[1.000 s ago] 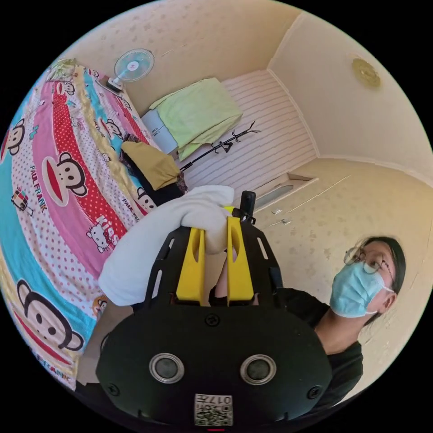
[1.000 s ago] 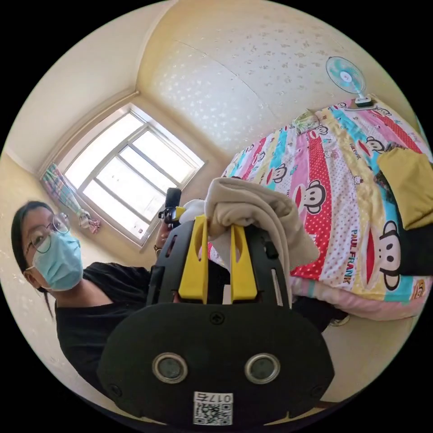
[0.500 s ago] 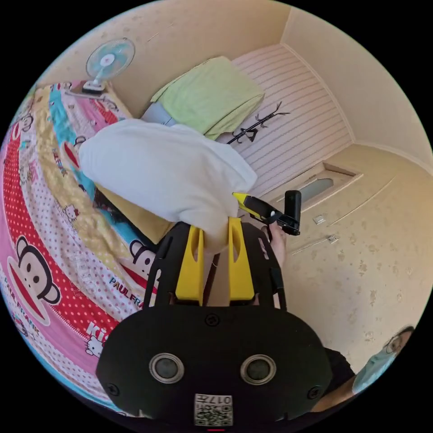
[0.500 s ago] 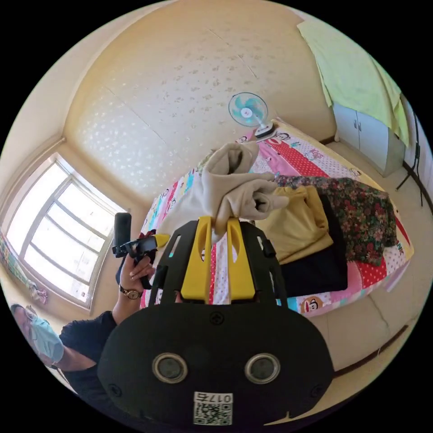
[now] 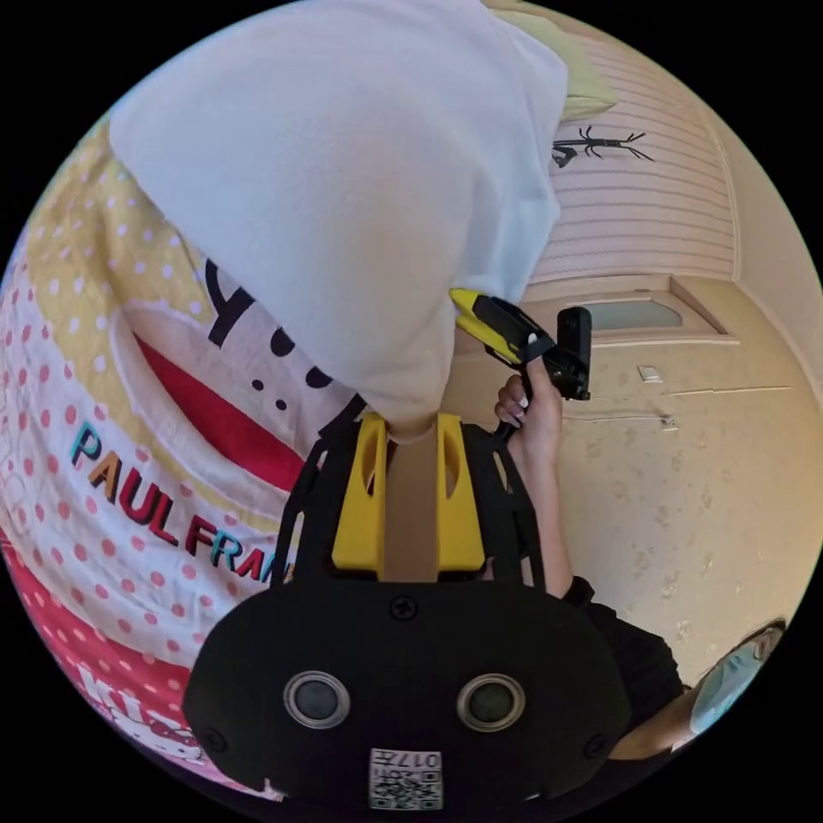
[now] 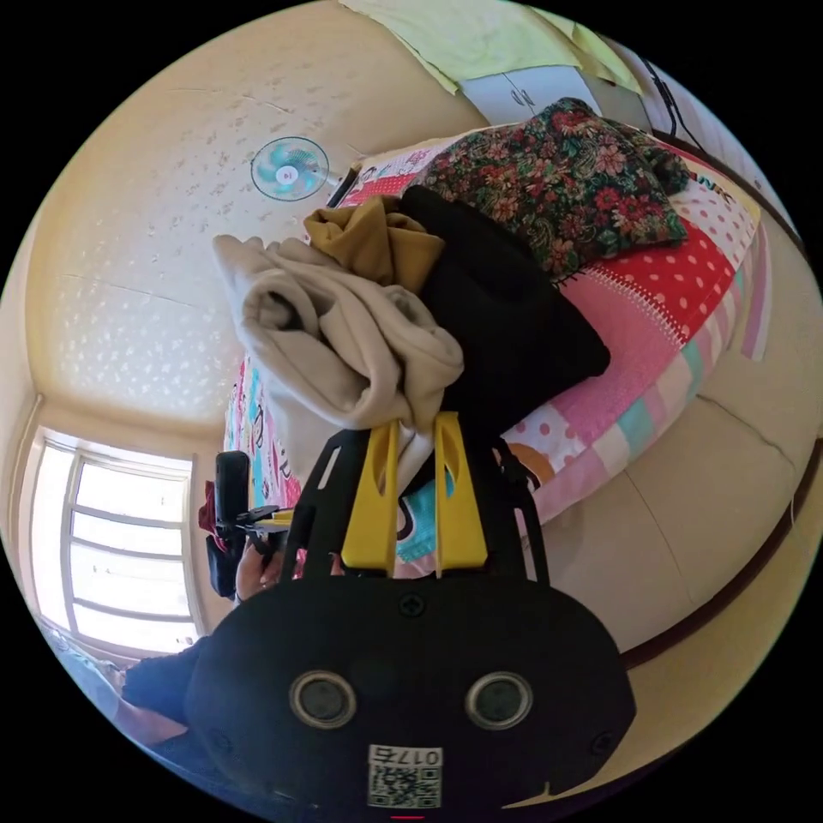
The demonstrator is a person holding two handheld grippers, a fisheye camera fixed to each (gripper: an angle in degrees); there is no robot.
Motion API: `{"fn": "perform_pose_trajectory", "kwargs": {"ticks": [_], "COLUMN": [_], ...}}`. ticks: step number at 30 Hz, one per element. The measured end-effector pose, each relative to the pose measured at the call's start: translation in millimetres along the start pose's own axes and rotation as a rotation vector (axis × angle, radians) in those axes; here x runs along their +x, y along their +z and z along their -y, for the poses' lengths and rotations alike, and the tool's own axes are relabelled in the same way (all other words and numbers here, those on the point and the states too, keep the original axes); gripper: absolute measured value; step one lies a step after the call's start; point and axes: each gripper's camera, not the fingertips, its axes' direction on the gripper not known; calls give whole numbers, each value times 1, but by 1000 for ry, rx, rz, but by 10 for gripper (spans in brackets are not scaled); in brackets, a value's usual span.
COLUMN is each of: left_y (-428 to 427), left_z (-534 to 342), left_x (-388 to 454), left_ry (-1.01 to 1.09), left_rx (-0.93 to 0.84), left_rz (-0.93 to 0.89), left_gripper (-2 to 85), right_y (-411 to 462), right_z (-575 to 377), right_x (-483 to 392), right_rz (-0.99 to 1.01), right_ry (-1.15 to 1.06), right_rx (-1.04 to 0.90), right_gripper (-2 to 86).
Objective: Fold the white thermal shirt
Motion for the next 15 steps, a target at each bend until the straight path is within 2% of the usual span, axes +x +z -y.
{"fn": "perform_pose_trajectory", "kwargs": {"ticks": [2, 5, 8, 11, 15], "left_y": [-8, -12, -24, -56, -118], "left_z": [-24, -86, -156, -220, -307], "left_x": [13, 32, 30, 21, 6], "left_ry": [59, 158, 128, 51, -159], "left_rx": [6, -60, -146, -199, -90], "left_rz": [61, 325, 575, 726, 624], "left_gripper": [64, 17, 25, 6, -4], "right_y": [12, 30, 61, 122, 243], "right_z": [-9, -43, -85, -126, -195], "right_x": [-8, -23, -48, -97, -199], "right_rz": [24, 67, 86, 199, -42], "right_ry": [-1, -11, -65, -141, -394], "right_rx": [3, -2, -63, -356, -775], "right_gripper": [104, 127, 81, 35, 13]}}
